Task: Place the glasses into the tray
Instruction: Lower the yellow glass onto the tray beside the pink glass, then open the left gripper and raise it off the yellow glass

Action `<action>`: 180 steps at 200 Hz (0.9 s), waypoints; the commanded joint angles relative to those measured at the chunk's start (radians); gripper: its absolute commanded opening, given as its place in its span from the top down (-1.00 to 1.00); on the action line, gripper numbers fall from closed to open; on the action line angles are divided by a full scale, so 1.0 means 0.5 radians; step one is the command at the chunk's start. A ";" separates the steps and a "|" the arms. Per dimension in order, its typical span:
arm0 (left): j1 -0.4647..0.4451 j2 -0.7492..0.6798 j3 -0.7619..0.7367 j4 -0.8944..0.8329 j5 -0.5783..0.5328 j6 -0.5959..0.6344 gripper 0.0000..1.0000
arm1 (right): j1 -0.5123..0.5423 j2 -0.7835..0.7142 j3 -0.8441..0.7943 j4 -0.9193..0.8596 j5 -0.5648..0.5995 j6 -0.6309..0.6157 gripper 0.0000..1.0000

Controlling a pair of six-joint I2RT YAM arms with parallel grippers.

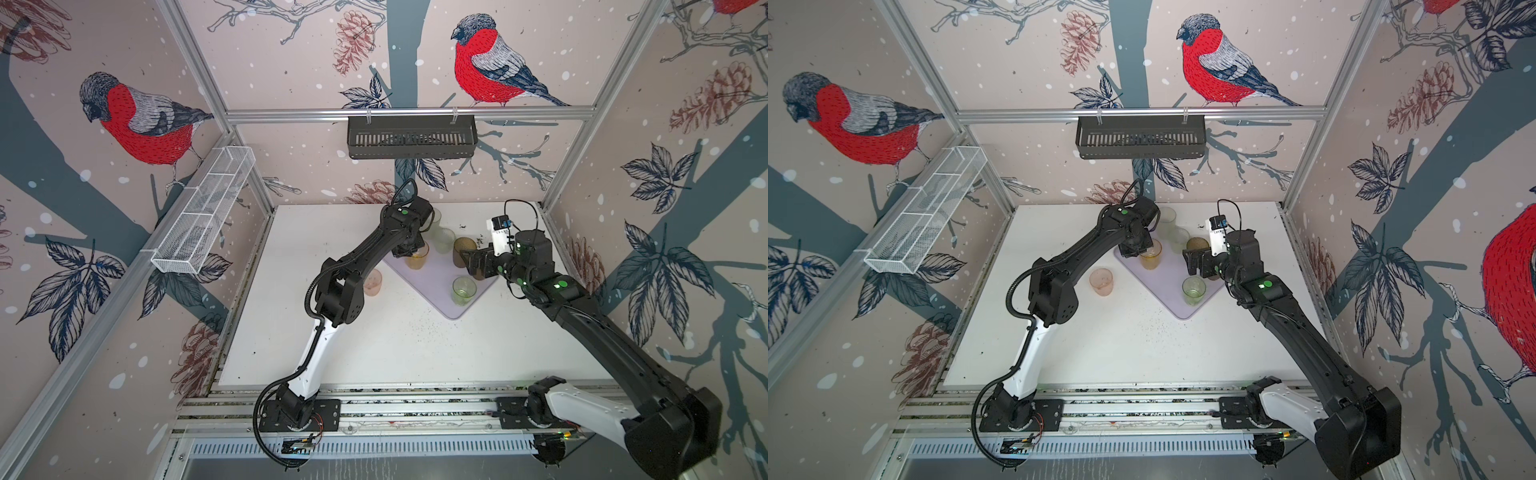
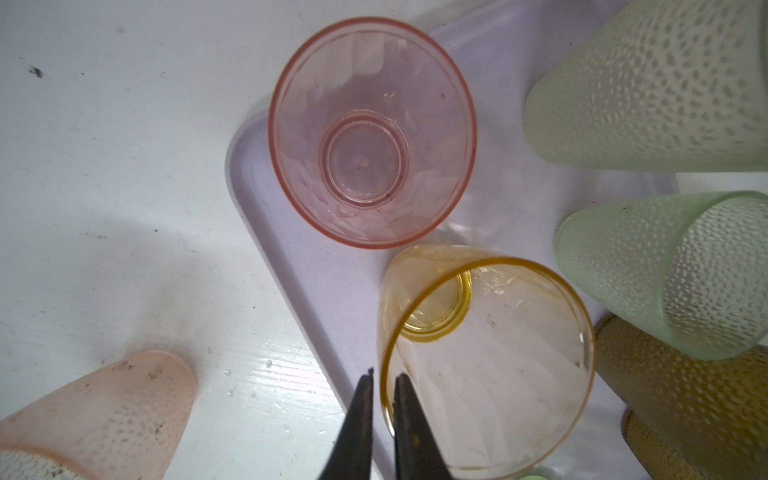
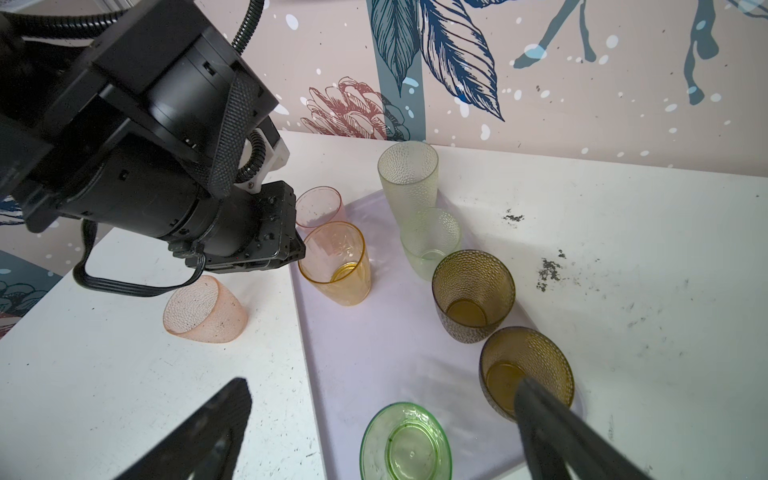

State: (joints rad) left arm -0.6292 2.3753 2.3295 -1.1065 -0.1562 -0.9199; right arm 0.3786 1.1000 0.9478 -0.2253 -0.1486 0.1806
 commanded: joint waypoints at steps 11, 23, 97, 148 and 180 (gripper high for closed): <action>0.007 -0.025 0.013 0.000 -0.022 -0.041 0.62 | -0.004 0.004 0.020 0.046 0.019 -0.003 -0.99; 0.008 -0.033 0.011 0.001 -0.022 -0.041 0.61 | -0.002 0.004 0.019 0.046 0.018 -0.003 -0.99; -0.016 -0.118 -0.006 -0.045 -0.019 -0.045 0.44 | -0.001 0.002 0.025 0.042 0.033 0.001 -0.99; -0.046 -0.253 -0.038 -0.028 -0.035 -0.008 0.01 | -0.002 0.015 0.028 0.045 0.024 0.007 -0.99; -0.057 -0.345 -0.046 -0.094 -0.070 -0.010 -0.09 | 0.015 0.019 0.023 0.037 0.067 -0.005 -0.99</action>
State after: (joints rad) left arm -0.6556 2.2406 2.3100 -1.1118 -0.1589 -0.9161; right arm 0.3790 1.1072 0.9543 -0.2256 -0.1444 0.1806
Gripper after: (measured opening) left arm 0.524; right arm 0.997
